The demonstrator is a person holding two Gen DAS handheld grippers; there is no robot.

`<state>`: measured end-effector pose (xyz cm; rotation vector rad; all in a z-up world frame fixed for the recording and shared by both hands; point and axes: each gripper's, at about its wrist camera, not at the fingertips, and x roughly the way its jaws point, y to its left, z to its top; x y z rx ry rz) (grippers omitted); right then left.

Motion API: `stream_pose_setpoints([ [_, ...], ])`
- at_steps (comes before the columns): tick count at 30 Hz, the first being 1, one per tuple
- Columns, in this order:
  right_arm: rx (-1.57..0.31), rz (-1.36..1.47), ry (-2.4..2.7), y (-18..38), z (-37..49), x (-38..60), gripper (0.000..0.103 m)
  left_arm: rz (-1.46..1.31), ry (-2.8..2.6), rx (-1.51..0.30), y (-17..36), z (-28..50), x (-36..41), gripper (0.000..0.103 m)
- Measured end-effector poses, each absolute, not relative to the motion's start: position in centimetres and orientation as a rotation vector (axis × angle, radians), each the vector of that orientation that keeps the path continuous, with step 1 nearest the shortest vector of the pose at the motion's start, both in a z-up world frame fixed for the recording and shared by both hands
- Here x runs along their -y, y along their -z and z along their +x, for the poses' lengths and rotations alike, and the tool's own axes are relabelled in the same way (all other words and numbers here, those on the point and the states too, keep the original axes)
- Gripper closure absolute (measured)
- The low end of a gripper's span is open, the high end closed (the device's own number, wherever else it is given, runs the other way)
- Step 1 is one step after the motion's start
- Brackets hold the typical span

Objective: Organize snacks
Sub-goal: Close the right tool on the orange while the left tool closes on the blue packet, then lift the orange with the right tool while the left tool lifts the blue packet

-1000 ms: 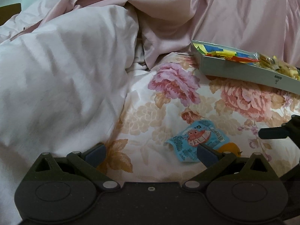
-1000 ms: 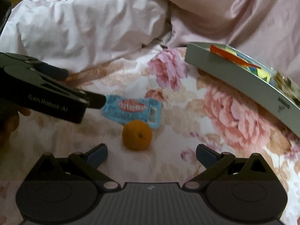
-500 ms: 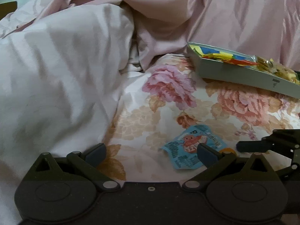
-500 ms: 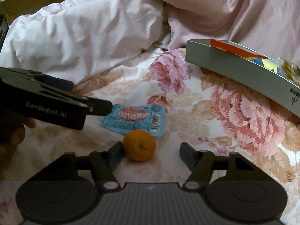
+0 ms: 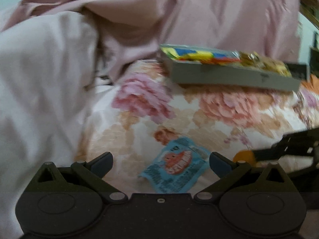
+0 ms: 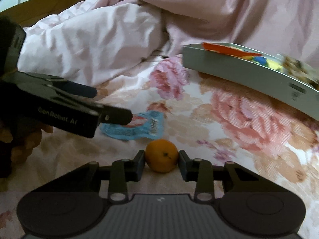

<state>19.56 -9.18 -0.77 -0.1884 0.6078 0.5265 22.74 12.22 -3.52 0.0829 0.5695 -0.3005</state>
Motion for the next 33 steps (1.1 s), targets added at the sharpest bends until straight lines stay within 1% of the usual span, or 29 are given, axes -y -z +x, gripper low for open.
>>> stream_pose_setpoints([
  [7,-0.644,-0.156,-0.461,0.5,18.5,12.5,0.063,0.147,0.410,-0.636,5.4,24.4,-10.9,0.001],
  [8,-0.648,-0.150,-0.453,0.5,18.4,12.8,0.063,0.145,0.417,-0.640,5.5,24.6,-10.8,0.007],
  [15,-0.656,-0.150,-0.443,1.0,17.8,13.4,0.063,0.163,0.442,-0.637,5.5,24.4,-10.4,0.025],
  [17,-0.655,-0.155,-0.445,1.0,17.7,13.2,0.063,0.163,0.455,-0.647,5.5,24.3,-10.2,0.035],
  [19,-0.654,-0.154,-0.446,0.9,17.5,13.3,0.063,0.163,0.449,-0.653,5.4,24.2,-10.0,0.039],
  [33,-0.632,-0.116,-0.436,0.7,16.4,14.4,0.063,0.094,0.324,-0.717,4.2,22.0,-8.4,0.042],
])
